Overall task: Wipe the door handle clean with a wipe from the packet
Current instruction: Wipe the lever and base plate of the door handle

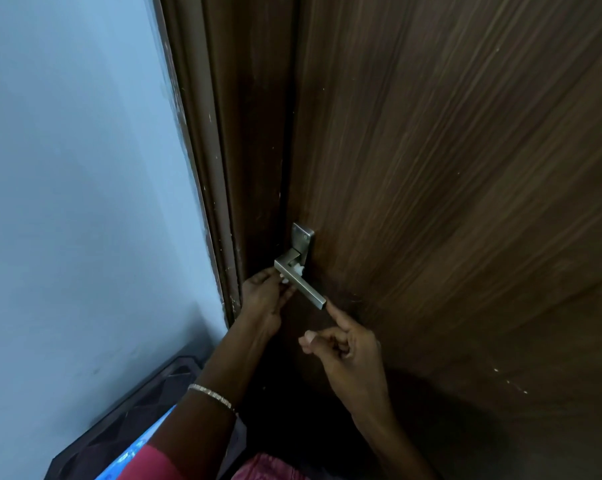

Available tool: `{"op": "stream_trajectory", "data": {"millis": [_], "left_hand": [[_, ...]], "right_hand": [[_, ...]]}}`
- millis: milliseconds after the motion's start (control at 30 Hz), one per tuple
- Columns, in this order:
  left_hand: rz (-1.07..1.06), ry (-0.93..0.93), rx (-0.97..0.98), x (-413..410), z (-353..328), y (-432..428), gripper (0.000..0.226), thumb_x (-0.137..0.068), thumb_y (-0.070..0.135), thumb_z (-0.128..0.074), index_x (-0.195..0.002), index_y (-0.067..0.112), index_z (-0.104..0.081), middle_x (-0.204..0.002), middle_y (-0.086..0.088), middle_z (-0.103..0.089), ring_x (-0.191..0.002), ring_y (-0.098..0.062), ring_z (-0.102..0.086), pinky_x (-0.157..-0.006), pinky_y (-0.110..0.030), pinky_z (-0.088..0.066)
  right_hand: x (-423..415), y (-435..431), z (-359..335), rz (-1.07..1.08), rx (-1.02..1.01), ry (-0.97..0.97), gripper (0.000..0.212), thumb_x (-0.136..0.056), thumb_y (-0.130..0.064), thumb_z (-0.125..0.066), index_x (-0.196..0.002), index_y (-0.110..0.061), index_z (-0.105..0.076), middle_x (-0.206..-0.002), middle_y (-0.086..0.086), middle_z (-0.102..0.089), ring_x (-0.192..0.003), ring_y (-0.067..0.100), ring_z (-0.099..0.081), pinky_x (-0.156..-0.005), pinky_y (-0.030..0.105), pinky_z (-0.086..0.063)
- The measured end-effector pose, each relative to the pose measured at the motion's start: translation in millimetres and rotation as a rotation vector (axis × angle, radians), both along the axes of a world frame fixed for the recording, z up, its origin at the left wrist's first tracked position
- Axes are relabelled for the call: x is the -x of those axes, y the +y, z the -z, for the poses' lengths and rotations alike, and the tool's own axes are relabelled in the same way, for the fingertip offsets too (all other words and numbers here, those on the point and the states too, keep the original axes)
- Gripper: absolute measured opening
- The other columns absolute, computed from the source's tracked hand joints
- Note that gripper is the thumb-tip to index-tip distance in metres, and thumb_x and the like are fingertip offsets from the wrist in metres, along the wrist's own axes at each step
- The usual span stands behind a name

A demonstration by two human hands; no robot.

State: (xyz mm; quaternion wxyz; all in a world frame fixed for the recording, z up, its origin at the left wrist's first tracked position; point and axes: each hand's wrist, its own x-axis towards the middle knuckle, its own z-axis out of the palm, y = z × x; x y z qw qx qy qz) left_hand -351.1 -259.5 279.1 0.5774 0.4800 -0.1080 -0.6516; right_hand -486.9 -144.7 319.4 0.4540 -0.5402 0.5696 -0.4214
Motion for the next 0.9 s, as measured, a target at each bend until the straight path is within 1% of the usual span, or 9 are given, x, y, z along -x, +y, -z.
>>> {"op": "stream_trajectory", "data": {"millis": [67,200,300,400,467,567,700,833,900], "left_hand": [[0.0,-0.035,0.079,0.2,-4.7,3.5,0.017,-0.096,0.002,-0.056,-0.105,0.0,-0.071,-0.1,-0.015,-0.077,-0.086,-0.02,-0.076,-0.064,-0.024,-0.06],[-0.045,-0.145,0.135,2.5,-13.8,9.5,0.018,-0.1,0.007,-0.053,-0.105,0.002,-0.069,-0.106,-0.016,-0.075,-0.097,-0.026,-0.073,-0.072,-0.03,-0.061],[-0.079,-0.231,0.152,2.0,-12.5,14.3,0.022,-0.102,0.01,-0.049,-0.112,-0.001,-0.066,-0.113,-0.02,-0.071,-0.106,-0.033,-0.07,-0.087,-0.042,-0.059],[-0.179,-0.36,0.185,3.5,-14.0,20.5,0.018,-0.101,0.012,-0.052,-0.098,0.014,-0.07,-0.105,-0.011,-0.074,-0.096,-0.02,-0.074,-0.08,-0.033,-0.061],[-0.228,-0.463,0.194,2.2,-14.2,25.2,0.019,-0.1,0.013,-0.056,-0.093,0.022,-0.072,-0.1,-0.006,-0.076,-0.087,-0.012,-0.075,-0.074,-0.027,-0.061],[-0.227,-0.535,0.163,-6.8,-9.8,29.0,0.016,-0.098,0.017,-0.058,-0.104,0.018,-0.073,-0.104,-0.006,-0.076,-0.094,-0.02,-0.074,-0.08,-0.035,-0.061],[-0.083,-0.175,0.1,-12.4,-20.8,22.4,0.022,-0.1,0.011,-0.055,-0.115,0.001,-0.068,-0.112,-0.014,-0.074,-0.102,-0.026,-0.073,-0.076,-0.03,-0.062],[-0.019,0.22,-0.084,-13.9,-35.4,13.2,0.02,-0.1,0.014,-0.051,-0.113,0.007,-0.065,-0.104,-0.014,-0.072,-0.098,-0.026,-0.07,-0.066,-0.031,-0.06],[0.009,0.294,-0.086,-17.4,-36.2,11.3,0.021,-0.097,0.018,-0.057,-0.112,0.008,-0.066,-0.103,-0.015,-0.071,-0.098,-0.028,-0.07,-0.063,-0.032,-0.062]], "right_hand": [[0.6,-0.4,0.6,0.002,-0.017,-0.006,0.066,-0.088,-0.021,-0.071,-0.147,-0.02,-0.042,-0.08,-0.007,-0.079,-0.083,0.004,-0.075,-0.083,0.013,-0.051],[0.7,1.4,2.6,0.008,-0.018,-0.023,0.067,-0.087,-0.019,-0.072,-0.147,-0.021,-0.042,-0.079,-0.004,-0.079,-0.082,0.008,-0.076,-0.088,0.029,-0.056],[0.0,1.4,1.7,0.016,-0.029,-0.034,0.065,-0.088,-0.018,-0.072,-0.146,-0.024,-0.043,-0.079,-0.002,-0.079,-0.082,0.009,-0.076,-0.084,0.024,-0.055],[-0.9,0.7,0.6,0.027,-0.031,-0.05,0.064,-0.088,-0.016,-0.072,-0.144,-0.027,-0.043,-0.078,-0.001,-0.079,-0.08,0.009,-0.077,-0.079,0.02,-0.057],[-1.3,0.3,0.2,0.04,-0.043,-0.062,0.062,-0.088,-0.014,-0.073,-0.142,-0.028,-0.045,-0.077,0.0,-0.079,-0.08,0.009,-0.077,-0.082,0.025,-0.059],[-2.4,-0.2,0.5,0.053,-0.053,-0.085,0.061,-0.088,-0.012,-0.073,-0.139,-0.03,-0.046,-0.076,0.002,-0.079,-0.079,0.012,-0.077,-0.086,0.035,-0.06],[-4.7,-0.2,0.5,0.067,-0.038,-0.114,0.054,-0.087,-0.013,-0.074,-0.127,-0.038,-0.049,-0.074,0.005,-0.078,-0.076,0.015,-0.078,-0.081,0.034,-0.061],[-7.4,1.3,-1.8,0.061,-0.067,-0.12,0.051,-0.085,-0.014,-0.076,-0.127,-0.032,-0.053,-0.076,0.006,-0.078,-0.075,0.017,-0.078,-0.078,0.037,-0.061],[-9.0,1.0,-2.9,0.058,-0.099,-0.141,0.053,-0.086,-0.011,-0.075,-0.129,-0.03,-0.05,-0.078,0.008,-0.078,-0.076,0.017,-0.078,-0.078,0.036,-0.062]]}}
